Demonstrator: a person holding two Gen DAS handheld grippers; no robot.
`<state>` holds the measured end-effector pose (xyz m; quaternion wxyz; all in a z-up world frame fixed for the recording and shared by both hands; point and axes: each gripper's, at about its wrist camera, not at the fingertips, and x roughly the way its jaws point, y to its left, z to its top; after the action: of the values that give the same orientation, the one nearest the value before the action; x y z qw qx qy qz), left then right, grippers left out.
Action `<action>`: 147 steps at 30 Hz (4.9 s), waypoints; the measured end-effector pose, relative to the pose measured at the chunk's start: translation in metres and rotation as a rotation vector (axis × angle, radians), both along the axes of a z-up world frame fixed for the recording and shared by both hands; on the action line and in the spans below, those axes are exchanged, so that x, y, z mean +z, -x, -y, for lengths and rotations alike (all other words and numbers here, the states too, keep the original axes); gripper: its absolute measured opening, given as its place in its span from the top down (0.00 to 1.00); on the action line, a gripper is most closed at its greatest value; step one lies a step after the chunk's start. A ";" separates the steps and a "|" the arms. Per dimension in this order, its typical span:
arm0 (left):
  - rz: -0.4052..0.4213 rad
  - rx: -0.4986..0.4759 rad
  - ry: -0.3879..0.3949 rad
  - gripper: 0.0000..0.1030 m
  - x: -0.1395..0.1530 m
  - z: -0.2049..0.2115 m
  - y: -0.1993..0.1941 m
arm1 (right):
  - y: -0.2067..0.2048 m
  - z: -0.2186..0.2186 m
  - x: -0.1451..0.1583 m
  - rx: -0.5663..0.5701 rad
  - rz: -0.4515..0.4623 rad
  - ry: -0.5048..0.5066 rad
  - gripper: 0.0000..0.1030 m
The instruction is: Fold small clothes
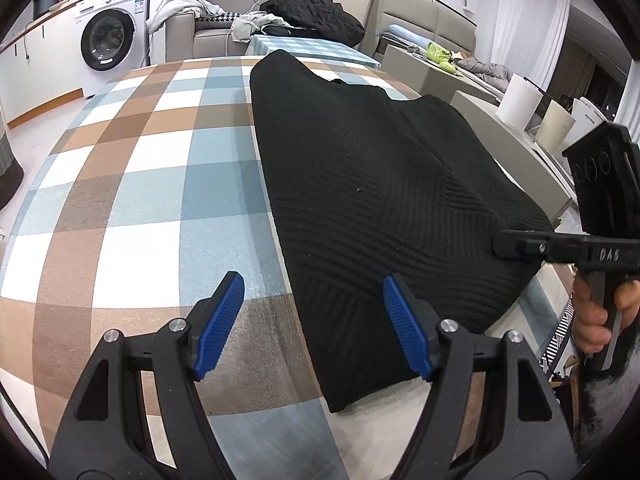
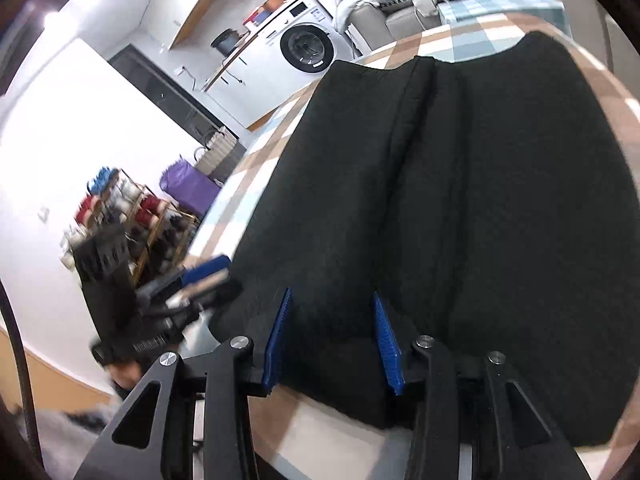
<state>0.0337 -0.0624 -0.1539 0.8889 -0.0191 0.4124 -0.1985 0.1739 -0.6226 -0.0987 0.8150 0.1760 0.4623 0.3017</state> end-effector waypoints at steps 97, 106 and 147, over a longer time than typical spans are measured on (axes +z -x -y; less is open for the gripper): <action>-0.046 0.009 0.078 0.31 -0.003 -0.014 0.007 | -0.062 0.033 0.064 -0.203 0.239 0.231 0.90; -0.070 -0.011 0.078 0.31 -0.006 -0.005 0.004 | -0.049 0.078 0.006 -0.228 -0.058 0.092 0.78; -0.098 0.022 0.172 0.87 -0.011 0.025 -0.068 | 0.008 0.113 0.010 -0.327 0.052 0.240 0.51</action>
<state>0.1022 -0.0874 -0.1652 0.8649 -0.1095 0.4364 -0.2224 0.1655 -0.7361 -0.0885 0.8800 0.1422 0.4390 0.1125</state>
